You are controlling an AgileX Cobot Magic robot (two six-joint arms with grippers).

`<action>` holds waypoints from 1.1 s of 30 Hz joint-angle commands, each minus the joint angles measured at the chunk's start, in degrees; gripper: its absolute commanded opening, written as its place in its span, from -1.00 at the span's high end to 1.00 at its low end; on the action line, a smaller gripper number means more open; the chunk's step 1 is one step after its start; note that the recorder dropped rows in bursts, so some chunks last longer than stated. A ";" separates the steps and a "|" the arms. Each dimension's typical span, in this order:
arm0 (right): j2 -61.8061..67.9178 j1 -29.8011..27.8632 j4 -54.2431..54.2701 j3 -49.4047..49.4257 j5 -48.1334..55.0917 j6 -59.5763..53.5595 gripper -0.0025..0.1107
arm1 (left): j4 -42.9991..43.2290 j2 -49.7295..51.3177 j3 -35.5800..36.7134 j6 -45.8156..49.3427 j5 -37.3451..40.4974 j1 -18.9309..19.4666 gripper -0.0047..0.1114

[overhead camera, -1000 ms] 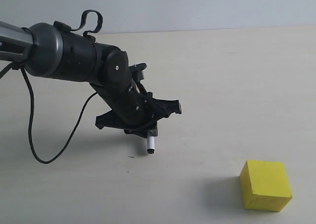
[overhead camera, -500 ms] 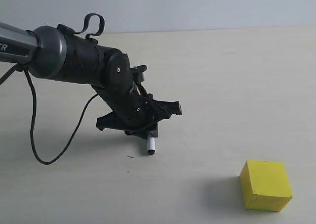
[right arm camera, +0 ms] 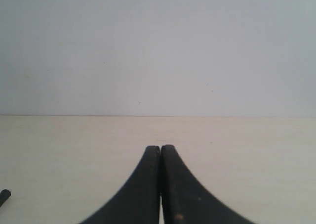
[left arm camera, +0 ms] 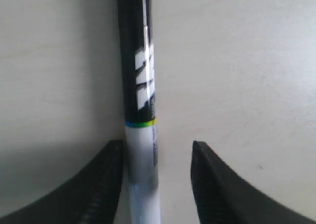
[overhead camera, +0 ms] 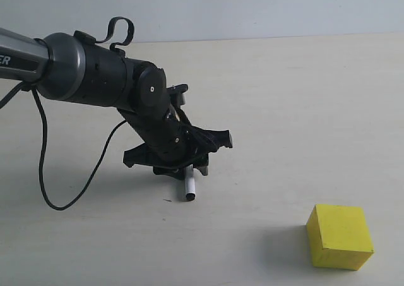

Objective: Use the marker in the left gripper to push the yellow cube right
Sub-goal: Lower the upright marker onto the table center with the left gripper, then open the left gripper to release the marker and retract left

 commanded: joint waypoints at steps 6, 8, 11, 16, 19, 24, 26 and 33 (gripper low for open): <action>-0.35 0.05 -0.17 0.26 -0.28 -0.03 0.96 | 0.03 0.10 -0.06 0.33 -0.91 0.08 0.12; -0.35 0.05 -0.17 0.26 -0.28 -0.03 0.96 | 0.03 0.10 -0.06 0.33 -0.91 0.08 0.12; -0.35 0.05 -0.17 0.26 -0.28 -0.03 0.96 | 0.14 -0.16 -0.06 0.33 -0.92 0.08 0.12; -0.35 0.05 -0.17 0.26 -0.28 -0.03 0.96 | 0.14 -1.17 -0.06 0.48 -1.15 0.08 0.12; -0.35 0.05 -0.17 0.26 -0.28 -0.03 0.96 | 0.14 -1.42 -0.06 0.63 -1.42 0.08 0.12; -0.35 0.05 -0.17 0.26 -0.28 -0.03 0.96 | 0.14 -1.68 -0.06 1.59 -1.42 0.08 0.12; -0.35 0.05 -0.17 0.26 -0.28 -0.03 0.96 | 0.14 -2.46 -0.06 1.79 -1.42 0.08 0.12; -0.35 0.05 -0.17 0.26 -0.28 -0.03 0.96 | 0.26 -9.19 -0.06 5.21 -0.91 1.58 0.23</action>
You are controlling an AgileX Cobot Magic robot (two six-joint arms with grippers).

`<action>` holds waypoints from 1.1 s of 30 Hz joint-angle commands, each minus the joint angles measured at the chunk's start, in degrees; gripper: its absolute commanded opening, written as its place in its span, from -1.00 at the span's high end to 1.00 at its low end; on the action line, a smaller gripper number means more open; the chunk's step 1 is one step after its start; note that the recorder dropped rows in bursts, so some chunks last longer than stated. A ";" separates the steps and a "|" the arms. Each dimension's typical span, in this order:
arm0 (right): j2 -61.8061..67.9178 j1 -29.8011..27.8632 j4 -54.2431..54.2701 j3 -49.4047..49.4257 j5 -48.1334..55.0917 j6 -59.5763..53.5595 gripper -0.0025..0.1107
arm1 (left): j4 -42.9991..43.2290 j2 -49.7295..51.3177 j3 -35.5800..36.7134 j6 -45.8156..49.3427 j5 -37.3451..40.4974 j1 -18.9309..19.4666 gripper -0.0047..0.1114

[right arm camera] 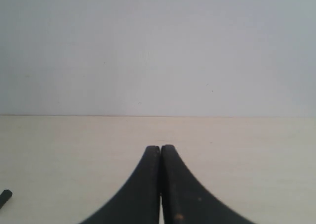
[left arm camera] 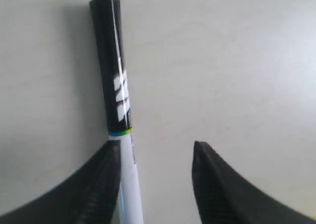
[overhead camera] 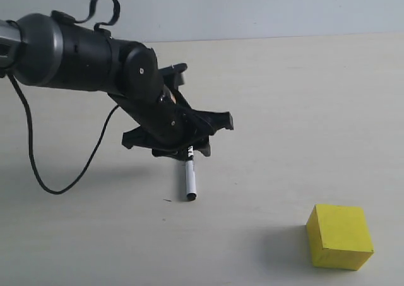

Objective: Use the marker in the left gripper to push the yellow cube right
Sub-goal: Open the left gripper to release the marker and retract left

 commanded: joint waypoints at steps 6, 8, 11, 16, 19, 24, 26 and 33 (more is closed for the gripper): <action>-0.35 0.05 -0.17 0.26 -0.28 -0.03 0.96 | 6.03 -12.35 0.76 9.65 0.86 1.39 0.90; -0.35 0.05 -0.17 0.26 -0.28 -0.03 0.96 | 7.84 -15.40 3.21 12.29 -0.33 0.83 0.91; -0.35 0.05 -0.17 0.26 -0.28 -0.03 0.96 | 9.40 -21.22 10.23 12.42 -7.45 0.57 0.91; -0.35 0.05 -0.17 0.26 -0.28 -0.03 0.96 | 9.01 -33.41 29.80 12.20 -32.17 -1.82 0.91; -0.35 0.05 -0.17 0.26 -0.28 -0.03 0.96 | 8.77 -38.93 41.53 11.32 -50.06 -4.44 0.91; -0.35 0.05 -0.17 0.26 -0.28 -0.03 0.96 | 8.77 -43.67 53.11 9.09 -63.05 -5.41 0.91; -0.35 0.05 -0.17 0.26 -0.28 -0.03 0.96 | 8.77 -44.43 55.17 9.50 -62.77 -5.41 0.91; -0.35 0.05 -0.17 0.26 -0.28 -0.03 0.96 | 8.77 -44.40 56.92 9.50 -61.34 -5.41 0.91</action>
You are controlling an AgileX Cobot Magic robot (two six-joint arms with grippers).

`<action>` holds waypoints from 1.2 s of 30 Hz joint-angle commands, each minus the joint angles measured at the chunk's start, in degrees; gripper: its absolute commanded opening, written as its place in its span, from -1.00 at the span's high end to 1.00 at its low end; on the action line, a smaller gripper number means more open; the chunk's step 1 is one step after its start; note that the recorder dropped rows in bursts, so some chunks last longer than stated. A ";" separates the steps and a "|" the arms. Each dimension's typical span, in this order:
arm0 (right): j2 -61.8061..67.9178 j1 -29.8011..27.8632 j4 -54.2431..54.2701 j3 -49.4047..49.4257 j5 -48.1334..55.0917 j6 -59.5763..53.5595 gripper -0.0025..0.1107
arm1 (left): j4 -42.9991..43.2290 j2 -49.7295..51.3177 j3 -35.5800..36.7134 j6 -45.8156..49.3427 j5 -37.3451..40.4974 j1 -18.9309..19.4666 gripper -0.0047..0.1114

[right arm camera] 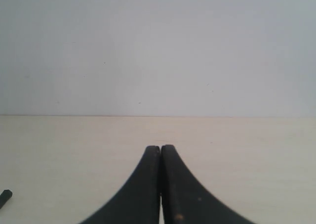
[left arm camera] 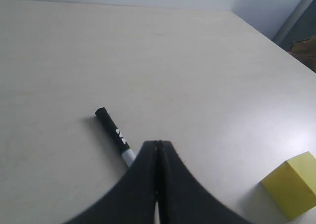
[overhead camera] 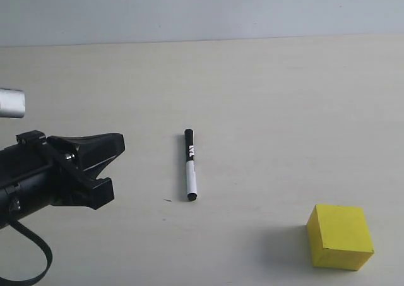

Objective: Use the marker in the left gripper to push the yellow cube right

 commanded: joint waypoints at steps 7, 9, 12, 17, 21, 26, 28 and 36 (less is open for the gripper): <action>-0.35 0.05 -0.17 0.26 -0.28 -0.03 0.96 | -0.17 -0.52 0.36 -0.48 -0.28 -0.47 0.91; -0.35 0.05 -0.17 0.26 -0.28 -0.03 0.96 | -0.17 -0.52 0.36 -0.48 -0.28 -0.47 0.91; -0.35 0.05 -0.17 0.26 -0.28 -0.03 0.96 | -0.17 -0.52 0.36 -0.48 -0.28 -0.47 0.91; -0.35 0.05 -0.17 0.26 -0.28 -0.03 0.96 | 0.12 -4.09 0.36 -2.20 5.62 0.36 0.91; -0.35 0.05 -0.17 0.26 -0.28 -0.03 0.96 | 0.73 -19.19 0.92 -0.28 24.33 7.88 0.91; -0.35 0.05 -0.17 0.26 -0.28 -0.03 0.96 | 0.73 -39.65 5.93 7.40 29.90 19.26 0.91; -0.35 0.05 -0.17 0.26 -0.28 -0.03 0.96 | 0.73 -46.31 8.82 8.04 29.90 22.80 0.91; -0.35 0.05 -0.17 0.26 -0.28 -0.03 0.96 | 0.73 -67.17 13.59 16.21 37.10 33.50 0.91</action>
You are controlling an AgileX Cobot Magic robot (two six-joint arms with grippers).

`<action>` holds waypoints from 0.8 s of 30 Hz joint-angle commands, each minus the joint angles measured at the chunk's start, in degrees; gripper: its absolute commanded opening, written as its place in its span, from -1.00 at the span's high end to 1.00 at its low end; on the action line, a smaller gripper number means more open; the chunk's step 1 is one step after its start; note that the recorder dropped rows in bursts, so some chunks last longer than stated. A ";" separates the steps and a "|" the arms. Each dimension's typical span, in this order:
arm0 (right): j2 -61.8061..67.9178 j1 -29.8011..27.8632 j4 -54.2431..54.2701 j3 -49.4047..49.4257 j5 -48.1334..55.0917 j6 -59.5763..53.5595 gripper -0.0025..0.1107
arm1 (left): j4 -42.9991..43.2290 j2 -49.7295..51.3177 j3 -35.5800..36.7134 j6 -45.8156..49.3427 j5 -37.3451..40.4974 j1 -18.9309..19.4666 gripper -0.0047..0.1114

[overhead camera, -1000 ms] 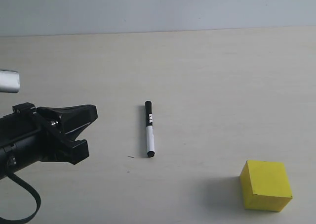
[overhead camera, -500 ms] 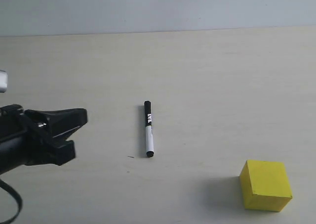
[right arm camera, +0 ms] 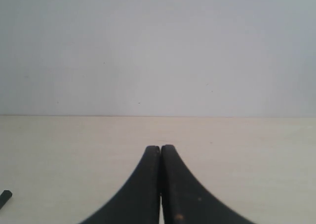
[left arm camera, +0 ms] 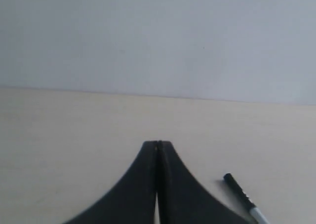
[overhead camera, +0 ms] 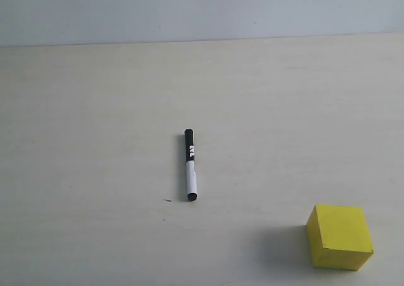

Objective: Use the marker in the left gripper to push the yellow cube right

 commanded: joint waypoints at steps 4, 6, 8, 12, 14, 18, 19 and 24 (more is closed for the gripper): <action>-0.35 0.05 -0.17 0.26 -0.28 -0.03 0.96 | 0.15 -8.81 0.33 3.89 7.38 6.94 0.91; -0.35 0.05 -0.17 0.26 -0.28 -0.03 0.96 | -0.07 -8.81 0.33 3.89 7.52 9.76 0.91; -0.35 0.05 -0.17 0.26 -0.28 -0.03 0.96 | -0.23 -8.81 0.33 3.50 7.74 12.51 0.91; -0.35 0.05 -0.17 0.26 -0.28 -0.03 0.96 | -0.23 -8.81 0.33 3.50 7.52 12.98 0.91; -0.35 0.05 -0.17 0.26 -0.28 -0.03 0.96 | -0.23 -8.81 0.33 3.50 7.53 12.98 0.91; -0.35 0.05 -0.17 0.26 -0.28 -0.03 0.96 | -0.23 -8.81 0.33 3.50 7.53 12.98 0.91; -0.35 0.05 -0.17 0.26 -0.28 -0.03 0.96 | -0.23 -8.81 0.33 3.50 7.53 12.98 0.91; -0.35 0.05 -0.17 0.26 -0.28 -0.03 0.96 | -0.23 -8.81 0.33 3.50 7.53 12.98 0.91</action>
